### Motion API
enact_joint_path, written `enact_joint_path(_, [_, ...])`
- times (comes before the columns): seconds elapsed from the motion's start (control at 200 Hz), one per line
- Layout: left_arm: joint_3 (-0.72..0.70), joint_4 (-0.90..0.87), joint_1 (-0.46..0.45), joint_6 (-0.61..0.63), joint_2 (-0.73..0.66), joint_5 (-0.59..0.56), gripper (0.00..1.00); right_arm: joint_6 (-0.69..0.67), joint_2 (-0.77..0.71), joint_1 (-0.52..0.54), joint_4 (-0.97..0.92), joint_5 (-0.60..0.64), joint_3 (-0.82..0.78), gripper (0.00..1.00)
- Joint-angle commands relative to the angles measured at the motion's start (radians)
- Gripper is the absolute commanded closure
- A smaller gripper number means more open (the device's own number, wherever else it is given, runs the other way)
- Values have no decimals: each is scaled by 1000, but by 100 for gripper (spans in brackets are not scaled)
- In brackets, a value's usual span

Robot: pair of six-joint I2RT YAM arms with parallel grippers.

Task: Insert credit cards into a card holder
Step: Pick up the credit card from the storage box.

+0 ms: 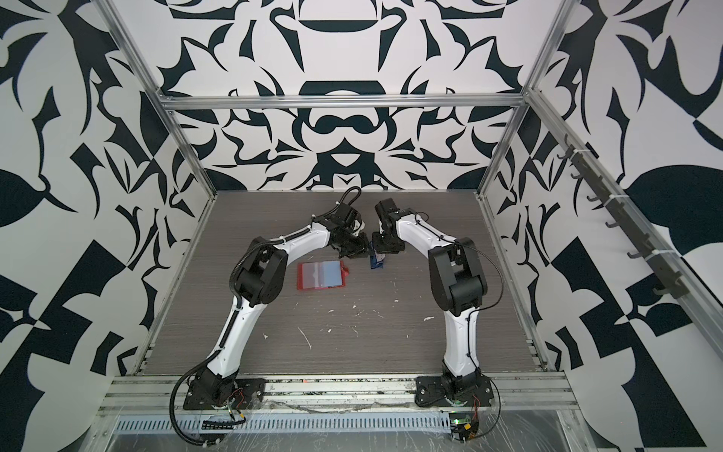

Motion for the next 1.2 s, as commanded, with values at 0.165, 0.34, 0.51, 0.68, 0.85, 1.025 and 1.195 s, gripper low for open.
enact_joint_path(0.165, [-5, -73, 2, 0, 46, -44, 68, -18, -65, 1, -37, 36, 31, 73])
enact_joint_path(0.34, [-6, -76, 2, 0, 49, -47, 68, -18, -73, 1, -44, 49, 32, 75])
enact_joint_path(0.51, [-6, -75, 2, 1, 50, -50, 68, -22, -78, 1, -50, 62, 32, 74])
enact_joint_path(0.68, [-6, -76, 2, 0, 52, -51, 68, -24, -79, 0, -56, 67, 35, 73])
enact_joint_path(0.85, [-7, -79, 2, 0, 53, -51, 68, -26, -82, 2, -60, 68, 38, 74])
enact_joint_path(1.025, [-6, -80, 2, 0, 55, -50, 68, -27, -88, 2, -64, 73, 38, 76])
enact_joint_path(1.195, [-6, -81, 2, 0, 57, -50, 68, -30, -92, 4, -69, 73, 39, 80])
